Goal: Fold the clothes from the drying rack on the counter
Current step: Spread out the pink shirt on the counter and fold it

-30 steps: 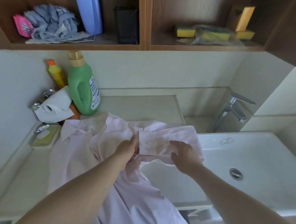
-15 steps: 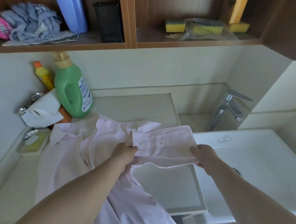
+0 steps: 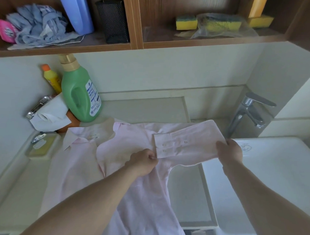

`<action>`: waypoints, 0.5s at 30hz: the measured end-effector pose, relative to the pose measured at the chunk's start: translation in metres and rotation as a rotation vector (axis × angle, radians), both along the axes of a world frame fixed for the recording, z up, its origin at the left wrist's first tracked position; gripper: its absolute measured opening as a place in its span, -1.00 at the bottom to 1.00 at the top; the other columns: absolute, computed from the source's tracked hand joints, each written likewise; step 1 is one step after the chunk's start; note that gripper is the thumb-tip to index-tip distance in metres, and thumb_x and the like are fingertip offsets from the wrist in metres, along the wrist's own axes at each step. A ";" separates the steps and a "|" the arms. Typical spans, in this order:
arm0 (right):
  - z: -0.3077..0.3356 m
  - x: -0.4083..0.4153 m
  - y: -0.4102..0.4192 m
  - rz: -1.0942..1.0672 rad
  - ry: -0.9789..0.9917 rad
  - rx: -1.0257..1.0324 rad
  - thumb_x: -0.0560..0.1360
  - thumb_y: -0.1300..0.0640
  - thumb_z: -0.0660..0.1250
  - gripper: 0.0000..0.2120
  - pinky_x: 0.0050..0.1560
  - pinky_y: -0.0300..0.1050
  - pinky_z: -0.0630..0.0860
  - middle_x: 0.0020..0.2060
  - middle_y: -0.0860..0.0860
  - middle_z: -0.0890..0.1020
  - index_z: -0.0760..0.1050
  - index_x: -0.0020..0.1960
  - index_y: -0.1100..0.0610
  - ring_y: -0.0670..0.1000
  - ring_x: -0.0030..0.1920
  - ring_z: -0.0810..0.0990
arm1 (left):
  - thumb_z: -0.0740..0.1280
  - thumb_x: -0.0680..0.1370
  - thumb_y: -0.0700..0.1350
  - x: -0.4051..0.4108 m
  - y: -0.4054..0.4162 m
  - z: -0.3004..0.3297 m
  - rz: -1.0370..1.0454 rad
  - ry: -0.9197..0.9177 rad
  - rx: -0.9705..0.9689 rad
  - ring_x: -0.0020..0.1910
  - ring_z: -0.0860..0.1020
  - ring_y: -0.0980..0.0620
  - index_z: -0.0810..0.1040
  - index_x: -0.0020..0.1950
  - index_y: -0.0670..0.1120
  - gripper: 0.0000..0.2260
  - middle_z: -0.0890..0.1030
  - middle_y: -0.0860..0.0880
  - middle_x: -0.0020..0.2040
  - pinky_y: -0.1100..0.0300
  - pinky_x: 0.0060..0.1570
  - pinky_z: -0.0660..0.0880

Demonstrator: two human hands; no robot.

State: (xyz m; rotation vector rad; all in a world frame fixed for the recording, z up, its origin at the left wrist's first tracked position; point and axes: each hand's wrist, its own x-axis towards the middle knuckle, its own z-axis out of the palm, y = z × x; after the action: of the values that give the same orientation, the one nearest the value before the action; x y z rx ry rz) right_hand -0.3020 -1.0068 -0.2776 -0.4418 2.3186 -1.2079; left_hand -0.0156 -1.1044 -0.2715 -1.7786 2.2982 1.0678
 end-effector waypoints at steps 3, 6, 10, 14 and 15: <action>-0.002 -0.003 -0.005 0.015 0.059 0.049 0.54 0.13 0.24 -0.71 -0.12 0.01 0.50 -0.02 0.13 0.63 0.51 0.23 0.14 0.18 -0.12 0.55 | 0.25 0.50 0.11 -0.004 0.006 0.000 -0.028 0.011 -0.008 0.05 0.57 -0.05 0.61 0.02 0.08 -0.79 0.64 0.11 -0.09 0.01 0.15 0.55; -0.006 0.006 -0.004 0.056 0.227 0.233 0.55 0.00 0.33 -0.47 0.27 0.17 0.39 0.39 0.14 0.43 0.32 0.48 0.07 0.25 0.33 0.40 | 0.23 0.59 -0.02 0.002 0.010 -0.003 0.002 0.073 -0.078 0.21 0.57 -0.06 0.61 0.20 0.06 -0.75 0.65 0.06 0.16 0.12 0.24 0.49; 0.004 0.054 -0.024 0.250 0.428 0.090 0.55 0.04 0.34 -0.51 0.41 0.20 0.28 0.43 0.09 0.38 0.37 0.46 0.03 0.23 0.41 0.30 | 0.25 0.61 -0.11 0.029 0.016 0.000 0.042 0.055 -0.269 0.25 0.55 -0.01 0.57 0.32 -0.03 -0.70 0.62 0.02 0.21 0.17 0.20 0.48; 0.010 0.125 -0.055 0.655 0.517 -0.130 0.52 0.06 0.37 -0.62 0.39 0.09 0.31 0.33 0.04 0.50 0.50 0.32 0.04 0.19 0.37 0.40 | 0.29 0.58 -0.09 0.072 0.024 0.011 0.078 -0.111 -0.485 0.30 0.47 -0.04 0.57 0.30 0.07 -0.70 0.59 0.08 0.24 0.07 0.21 0.47; 0.011 0.152 -0.063 0.771 0.496 -0.164 0.51 0.04 0.35 -0.63 0.39 0.07 0.31 0.32 0.03 0.51 0.51 0.31 0.04 0.17 0.36 0.42 | 0.29 0.57 -0.08 0.089 0.029 0.016 0.143 -0.167 -0.527 0.32 0.43 -0.05 0.55 0.32 0.10 -0.69 0.56 0.09 0.27 0.06 0.21 0.45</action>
State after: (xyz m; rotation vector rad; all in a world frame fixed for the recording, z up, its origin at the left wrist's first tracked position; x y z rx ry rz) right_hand -0.1499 -1.0697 -0.2664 -1.6654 2.0542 -0.9490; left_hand 0.0736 -1.0756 -0.2554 -2.1280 2.5336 0.3081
